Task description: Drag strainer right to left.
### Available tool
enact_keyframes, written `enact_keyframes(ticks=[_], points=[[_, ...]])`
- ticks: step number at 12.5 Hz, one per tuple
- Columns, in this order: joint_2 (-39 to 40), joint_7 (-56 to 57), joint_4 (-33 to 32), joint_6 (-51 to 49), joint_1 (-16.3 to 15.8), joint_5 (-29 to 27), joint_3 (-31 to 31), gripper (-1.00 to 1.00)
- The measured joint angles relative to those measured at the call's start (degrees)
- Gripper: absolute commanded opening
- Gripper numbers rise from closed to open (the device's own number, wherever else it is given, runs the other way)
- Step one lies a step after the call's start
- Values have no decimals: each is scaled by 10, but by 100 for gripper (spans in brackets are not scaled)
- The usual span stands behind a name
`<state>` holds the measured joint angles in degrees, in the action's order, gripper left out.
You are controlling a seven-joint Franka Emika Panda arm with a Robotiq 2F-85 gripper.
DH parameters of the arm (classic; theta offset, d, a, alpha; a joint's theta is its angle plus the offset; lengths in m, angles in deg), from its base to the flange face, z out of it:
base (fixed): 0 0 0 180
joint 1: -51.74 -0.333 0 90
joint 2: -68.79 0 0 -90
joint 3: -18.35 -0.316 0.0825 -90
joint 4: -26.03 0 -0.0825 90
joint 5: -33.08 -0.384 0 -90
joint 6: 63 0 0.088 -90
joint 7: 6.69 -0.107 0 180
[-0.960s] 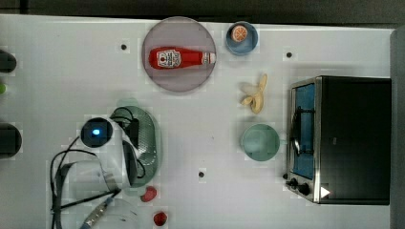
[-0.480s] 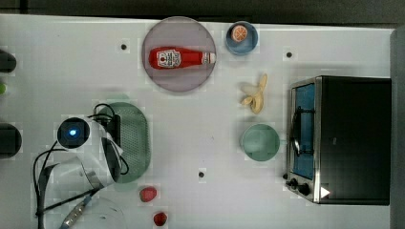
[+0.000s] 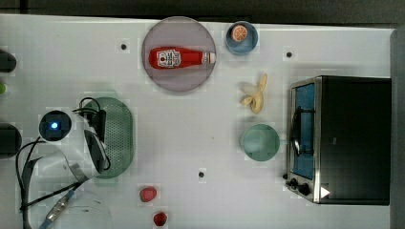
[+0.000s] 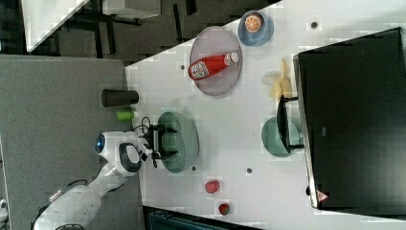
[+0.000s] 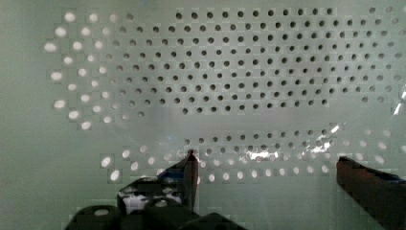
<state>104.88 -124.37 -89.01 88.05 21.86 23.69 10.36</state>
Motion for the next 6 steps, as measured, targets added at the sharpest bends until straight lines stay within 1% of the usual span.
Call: enact_keyframes(ticks=[2,4,6], points=[[20,-7,37,2,-7,-1,-11,100],[29,-13,51,15,-23,10,-11,100],[37,-20,59,16,-42,-5,-10,100]])
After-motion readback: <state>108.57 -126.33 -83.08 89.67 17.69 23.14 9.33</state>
